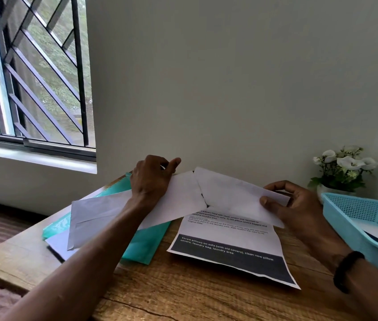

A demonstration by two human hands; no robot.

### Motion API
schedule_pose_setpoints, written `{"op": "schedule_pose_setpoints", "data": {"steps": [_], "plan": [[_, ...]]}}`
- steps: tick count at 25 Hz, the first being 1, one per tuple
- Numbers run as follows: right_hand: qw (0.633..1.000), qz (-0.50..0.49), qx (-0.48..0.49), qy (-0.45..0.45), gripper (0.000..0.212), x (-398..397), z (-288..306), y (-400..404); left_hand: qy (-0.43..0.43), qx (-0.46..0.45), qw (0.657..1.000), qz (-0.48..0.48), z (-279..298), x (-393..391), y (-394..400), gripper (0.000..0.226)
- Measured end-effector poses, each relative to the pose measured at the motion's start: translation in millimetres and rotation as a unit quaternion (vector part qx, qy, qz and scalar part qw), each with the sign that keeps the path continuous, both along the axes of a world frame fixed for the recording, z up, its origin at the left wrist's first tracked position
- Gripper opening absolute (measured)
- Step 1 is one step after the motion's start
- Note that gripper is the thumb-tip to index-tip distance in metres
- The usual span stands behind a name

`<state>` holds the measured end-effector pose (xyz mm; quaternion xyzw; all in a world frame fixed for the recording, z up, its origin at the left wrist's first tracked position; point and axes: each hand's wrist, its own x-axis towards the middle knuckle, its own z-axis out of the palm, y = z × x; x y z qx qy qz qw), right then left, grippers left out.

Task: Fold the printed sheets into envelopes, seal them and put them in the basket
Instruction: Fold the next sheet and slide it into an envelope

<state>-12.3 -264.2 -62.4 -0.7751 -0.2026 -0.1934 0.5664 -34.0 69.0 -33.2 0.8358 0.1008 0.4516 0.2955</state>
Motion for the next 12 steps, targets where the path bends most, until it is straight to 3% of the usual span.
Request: {"op": "schedule_pose_setpoints", "data": {"steps": [8,12], "plan": [[0.992,0.035,-0.109,0.053,0.018,-17.1,13.6,0.7,0.014,0.065,0.998,0.0,2.8,-7.4,-8.2,0.044],[0.993,0.077,-0.038,0.084,0.021,-21.6,9.1,10.0,-0.009,0.111,0.993,-0.033,-2.2,-8.4,-26.3,0.045]]}}
